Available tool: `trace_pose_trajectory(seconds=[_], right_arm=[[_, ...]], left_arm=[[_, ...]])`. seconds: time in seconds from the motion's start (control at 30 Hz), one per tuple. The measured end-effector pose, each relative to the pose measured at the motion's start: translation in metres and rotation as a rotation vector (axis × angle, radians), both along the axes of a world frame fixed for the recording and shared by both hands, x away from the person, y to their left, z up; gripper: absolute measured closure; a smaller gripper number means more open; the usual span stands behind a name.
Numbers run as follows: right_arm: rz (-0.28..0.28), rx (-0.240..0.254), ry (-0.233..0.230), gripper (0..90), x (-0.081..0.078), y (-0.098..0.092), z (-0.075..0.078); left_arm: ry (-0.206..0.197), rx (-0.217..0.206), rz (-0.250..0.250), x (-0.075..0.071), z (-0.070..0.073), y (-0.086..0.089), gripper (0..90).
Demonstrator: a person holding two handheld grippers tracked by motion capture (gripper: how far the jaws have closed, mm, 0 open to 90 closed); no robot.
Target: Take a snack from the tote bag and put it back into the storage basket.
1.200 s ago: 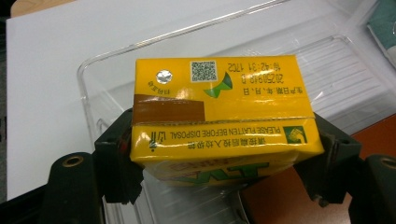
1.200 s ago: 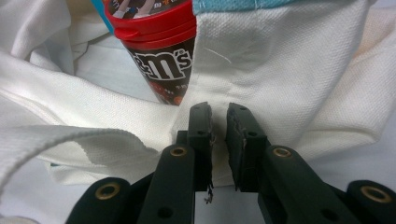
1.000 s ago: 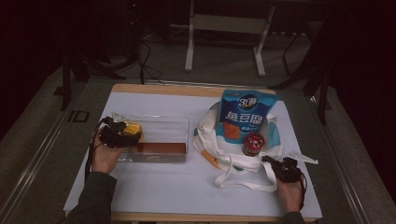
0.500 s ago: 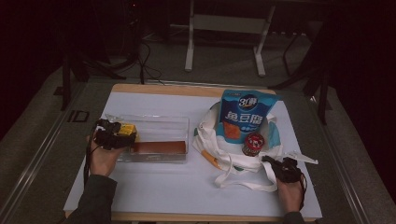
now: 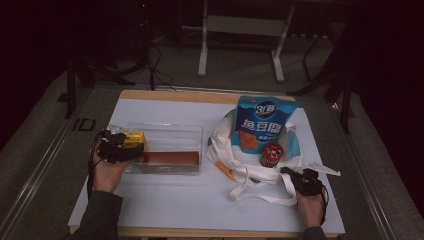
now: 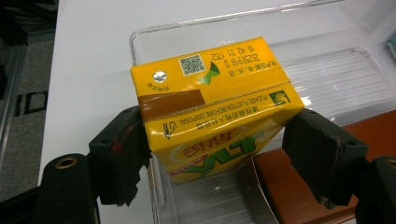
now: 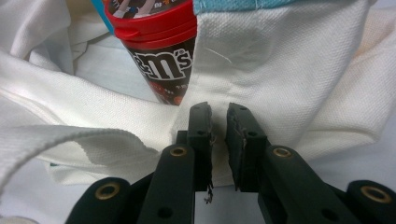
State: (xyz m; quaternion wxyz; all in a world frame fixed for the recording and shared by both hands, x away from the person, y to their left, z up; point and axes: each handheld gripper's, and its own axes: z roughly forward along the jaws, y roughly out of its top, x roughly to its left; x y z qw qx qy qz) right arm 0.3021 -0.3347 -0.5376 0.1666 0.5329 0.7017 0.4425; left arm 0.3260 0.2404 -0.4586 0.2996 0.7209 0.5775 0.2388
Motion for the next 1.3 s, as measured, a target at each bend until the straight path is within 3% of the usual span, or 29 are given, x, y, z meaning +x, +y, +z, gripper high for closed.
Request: trace_pose_trajectory(seconds=[0.63, 0.7, 0.77, 1.3], right_arm=[[0.002, 0.007, 0.005, 79.9, 0.0, -0.001, 0.0], [0.002, 0.005, 0.003, 79.9, 0.0, -0.001, 0.0], [0.002, 0.006, 0.003, 79.9, 0.0, -0.001, 0.0], [-0.002, 0.004, 0.001, 79.4, 0.0, 0.0, 0.0]], left_arm=[[-0.075, 0.047, -0.054, 0.0, 0.021, -0.004, 20.3], [-0.074, 0.03, -0.082, 0.0, 0.023, -0.004, 20.8], [-0.09, 0.048, -0.08, -0.002, 0.025, -0.006, 20.7], [-0.149, 0.021, -0.206, -0.006, 0.038, -0.02, 18.9]])
